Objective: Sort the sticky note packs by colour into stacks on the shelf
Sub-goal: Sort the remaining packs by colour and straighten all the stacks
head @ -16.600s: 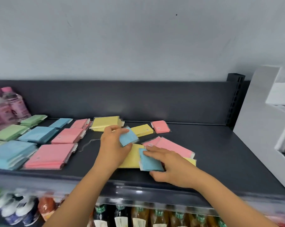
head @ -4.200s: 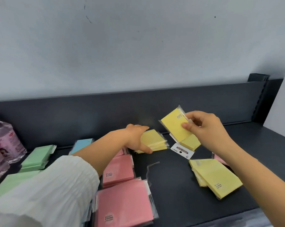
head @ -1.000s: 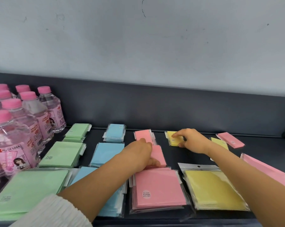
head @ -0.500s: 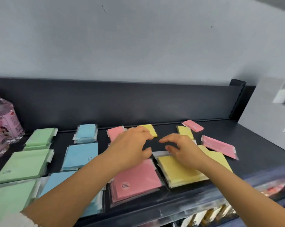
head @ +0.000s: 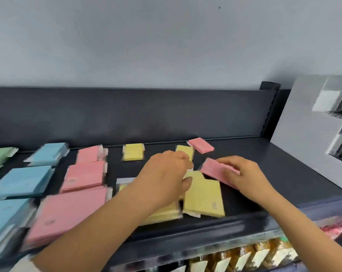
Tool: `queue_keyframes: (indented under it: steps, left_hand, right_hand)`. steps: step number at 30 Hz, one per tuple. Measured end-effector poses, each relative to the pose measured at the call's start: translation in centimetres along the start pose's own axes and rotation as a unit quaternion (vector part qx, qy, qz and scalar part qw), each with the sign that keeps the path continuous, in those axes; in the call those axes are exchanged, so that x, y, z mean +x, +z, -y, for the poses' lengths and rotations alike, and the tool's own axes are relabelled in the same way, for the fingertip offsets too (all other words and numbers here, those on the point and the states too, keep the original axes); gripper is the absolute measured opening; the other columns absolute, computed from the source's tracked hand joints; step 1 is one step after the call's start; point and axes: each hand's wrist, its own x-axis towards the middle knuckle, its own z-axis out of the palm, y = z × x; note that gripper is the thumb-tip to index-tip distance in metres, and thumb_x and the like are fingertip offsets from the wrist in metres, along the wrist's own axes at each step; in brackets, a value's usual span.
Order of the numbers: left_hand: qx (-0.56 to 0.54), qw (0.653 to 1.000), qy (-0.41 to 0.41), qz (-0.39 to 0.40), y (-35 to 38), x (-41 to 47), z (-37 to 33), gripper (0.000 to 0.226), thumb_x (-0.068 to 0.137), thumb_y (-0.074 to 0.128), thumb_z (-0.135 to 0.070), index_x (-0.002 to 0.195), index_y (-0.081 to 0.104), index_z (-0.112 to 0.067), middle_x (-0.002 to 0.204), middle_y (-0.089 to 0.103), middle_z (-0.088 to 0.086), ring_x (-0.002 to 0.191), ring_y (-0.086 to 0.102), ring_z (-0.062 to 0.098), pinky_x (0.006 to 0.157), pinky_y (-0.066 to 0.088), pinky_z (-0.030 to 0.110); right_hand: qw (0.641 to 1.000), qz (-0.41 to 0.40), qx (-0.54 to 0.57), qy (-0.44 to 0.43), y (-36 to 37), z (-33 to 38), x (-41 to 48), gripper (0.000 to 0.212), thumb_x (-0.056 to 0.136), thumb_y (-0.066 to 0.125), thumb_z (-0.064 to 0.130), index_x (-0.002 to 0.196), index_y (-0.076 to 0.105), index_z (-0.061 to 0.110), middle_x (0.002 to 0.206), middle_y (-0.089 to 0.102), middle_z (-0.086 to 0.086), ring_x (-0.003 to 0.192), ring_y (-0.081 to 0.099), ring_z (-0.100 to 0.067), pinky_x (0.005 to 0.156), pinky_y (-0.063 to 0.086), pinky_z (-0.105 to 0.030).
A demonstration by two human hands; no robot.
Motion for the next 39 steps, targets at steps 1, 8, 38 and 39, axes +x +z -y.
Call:
queue_keyframes:
  steps: [1, 8, 38, 39]
  left_hand:
    - [0.005, 1.000, -0.011, 0.008, 0.7, 1.5, -1.5, 0.037, 0.092, 0.046, -0.036, 0.126, 0.055, -0.026, 0.133, 0.050, -0.009, 0.119, 0.048, 0.016, 0.096, 0.043, 0.037]
    - [-0.014, 0.990, -0.114, 0.085, 3.1, 7.5, -5.8, 0.040, 0.091, 0.048, -0.041, 0.129, 0.050, -0.030, 0.137, 0.046, -0.014, 0.124, 0.044, 0.010, 0.097, 0.042, 0.033]
    - [-0.154, 0.941, -0.241, -0.183, -1.4, 5.7, -5.4, 0.021, 0.093, 0.052, -0.034, 0.074, 0.044, -0.028, 0.071, 0.047, -0.008, 0.060, 0.046, 0.003, 0.052, 0.031, 0.017]
    - [-0.167, 0.923, -0.268, -0.219, -1.5, 5.7, -5.5, 0.023, 0.094, 0.049, -0.033, 0.073, 0.041, -0.028, 0.066, 0.046, -0.008, 0.053, 0.042, 0.005, 0.049, 0.030, 0.017]
  right_hand:
    - [1.000, 0.011, 0.013, -0.004, -0.7, -1.6, 0.3, 0.033, 0.087, 0.056, 0.006, 0.114, 0.064, 0.022, 0.113, 0.061, 0.012, 0.108, 0.054, -0.004, 0.087, 0.035, -0.008]
    - [0.977, 0.193, 0.020, -0.083, -3.8, -5.7, 1.7, 0.059, 0.076, 0.065, 0.052, 0.129, 0.049, 0.031, 0.121, 0.053, 0.018, 0.110, 0.049, 0.000, 0.094, 0.042, -0.022]
    - [0.994, 0.068, 0.053, -0.063, -6.0, -6.3, 2.1, 0.026, 0.094, 0.039, 0.012, 0.105, 0.059, 0.025, 0.083, 0.062, -0.002, 0.070, 0.057, -0.021, 0.057, 0.044, -0.030]
    - [0.994, 0.032, 0.087, -0.064, -6.1, -6.1, 2.0, 0.029, 0.095, 0.040, 0.013, 0.114, 0.059, 0.025, 0.087, 0.064, -0.001, 0.073, 0.058, -0.019, 0.060, 0.046, -0.029]
